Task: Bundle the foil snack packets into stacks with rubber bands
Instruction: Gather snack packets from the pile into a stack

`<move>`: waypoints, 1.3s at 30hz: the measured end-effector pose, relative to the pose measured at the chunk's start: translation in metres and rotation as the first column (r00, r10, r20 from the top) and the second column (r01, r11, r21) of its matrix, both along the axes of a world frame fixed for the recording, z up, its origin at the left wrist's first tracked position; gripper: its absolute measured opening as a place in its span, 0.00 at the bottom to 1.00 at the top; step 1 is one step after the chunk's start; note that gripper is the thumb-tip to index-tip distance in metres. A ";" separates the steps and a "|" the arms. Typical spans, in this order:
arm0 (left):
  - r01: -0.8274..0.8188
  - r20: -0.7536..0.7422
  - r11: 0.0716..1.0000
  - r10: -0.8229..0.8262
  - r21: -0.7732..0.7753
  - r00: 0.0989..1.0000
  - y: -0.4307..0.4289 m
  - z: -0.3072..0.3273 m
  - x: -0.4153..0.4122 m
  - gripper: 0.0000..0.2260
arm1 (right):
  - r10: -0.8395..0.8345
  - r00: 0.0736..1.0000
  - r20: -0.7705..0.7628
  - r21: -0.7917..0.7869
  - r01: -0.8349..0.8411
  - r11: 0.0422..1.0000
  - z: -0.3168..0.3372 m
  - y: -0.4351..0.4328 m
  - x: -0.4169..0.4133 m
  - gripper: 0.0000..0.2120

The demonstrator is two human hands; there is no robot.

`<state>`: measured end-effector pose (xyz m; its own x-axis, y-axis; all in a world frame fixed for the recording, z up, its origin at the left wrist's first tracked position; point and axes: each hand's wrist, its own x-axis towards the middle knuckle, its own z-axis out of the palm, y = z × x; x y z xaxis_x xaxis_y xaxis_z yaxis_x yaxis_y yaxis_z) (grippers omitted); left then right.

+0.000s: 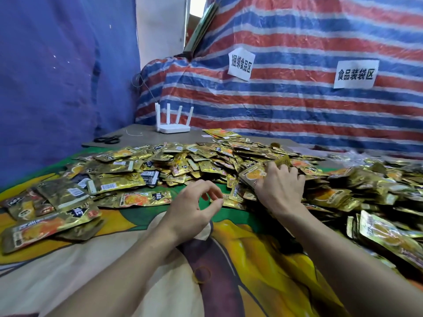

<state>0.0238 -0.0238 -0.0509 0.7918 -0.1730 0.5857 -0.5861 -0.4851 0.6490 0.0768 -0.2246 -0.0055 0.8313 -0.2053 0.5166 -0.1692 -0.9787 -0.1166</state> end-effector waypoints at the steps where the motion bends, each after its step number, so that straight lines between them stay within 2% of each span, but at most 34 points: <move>1: 0.005 0.002 1.000 -0.005 0.013 1.000 0.000 -0.001 0.000 0.02 | 0.020 1.000 -0.020 -0.009 -0.020 1.000 0.000 0.000 0.000 0.19; 4: 0.014 0.003 0.999 -0.014 0.040 1.000 0.001 -0.002 0.000 0.06 | 0.017 0.999 -0.038 -0.017 -0.018 1.000 0.000 0.002 -0.001 0.18; 8: 0.005 -0.001 0.999 -0.005 0.034 1.000 0.003 -0.001 0.001 0.01 | 0.037 0.999 0.026 -0.089 -0.035 0.995 -0.004 0.011 -0.007 0.19; 13: -0.143 0.000 0.989 0.143 0.025 0.990 0.012 0.010 0.003 0.05 | 0.307 0.948 0.086 -0.115 -0.297 0.948 -0.017 0.035 -0.022 0.25; 16: -0.275 -0.070 0.947 0.290 0.169 0.955 0.026 0.021 -0.001 0.13 | 0.490 0.870 0.058 -0.049 -0.488 0.872 -0.023 0.057 -0.031 0.28; 19: -0.336 -0.134 0.881 0.397 0.334 0.908 0.049 0.032 -0.009 0.22 | 0.644 0.764 0.027 0.007 -0.645 0.764 -0.027 0.084 -0.037 0.29; 23: -0.468 -0.143 0.708 0.618 0.529 0.773 0.094 0.045 -0.021 0.32 | 0.731 0.679 -0.070 0.076 -0.727 0.683 -0.032 0.125 -0.038 0.32; 25: -0.402 -0.196 0.611 0.682 0.682 0.704 0.121 0.051 -0.029 0.45 | 0.750 0.650 -0.124 0.137 -0.737 0.661 -0.033 0.144 -0.034 0.35; 28: -0.082 -0.296 0.427 0.740 0.901 0.604 0.169 0.064 -0.040 0.67 | 0.764 0.619 -0.182 0.217 -0.733 0.645 -0.033 0.169 -0.023 0.36; 30: 0.092 -0.371 0.383 0.760 0.919 0.534 0.197 0.071 -0.043 0.77 | 0.767 0.598 -0.232 0.268 -0.719 0.641 -0.032 0.183 -0.013 0.37; 31: 0.130 -0.389 0.379 0.767 0.916 0.510 0.208 0.073 -0.043 0.79 | 0.765 0.588 -0.262 0.289 -0.709 0.644 -0.032 0.190 -0.009 0.38; 33: 0.128 -0.387 0.377 0.772 0.917 0.503 0.227 0.073 -0.038 0.77 | 0.753 0.568 -0.332 0.326 -0.680 0.657 -0.033 0.201 -0.001 0.39; 35: 0.084 -0.373 0.394 0.753 0.915 0.542 0.243 0.067 -0.031 0.69 | 0.738 0.537 -0.410 0.363 -0.646 0.671 -0.037 0.209 0.004 0.38; 38: 0.041 -0.472 0.556 0.662 0.830 0.582 0.258 0.053 -0.023 0.58 | 0.719 0.517 -0.464 0.389 -0.610 0.690 -0.041 0.218 0.010 0.36; 39: 0.034 -0.485 0.584 0.638 0.811 0.598 0.260 0.049 -0.021 0.54 | 0.716 0.517 -0.470 0.387 -0.608 0.693 -0.042 0.221 0.011 0.35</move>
<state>0.0024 0.2364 -0.0023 0.9367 0.1099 -0.3323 0.1522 -0.9829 0.1038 0.0876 -0.0039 -0.0470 0.8655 0.4972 -0.0600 0.4378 -0.8094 -0.3913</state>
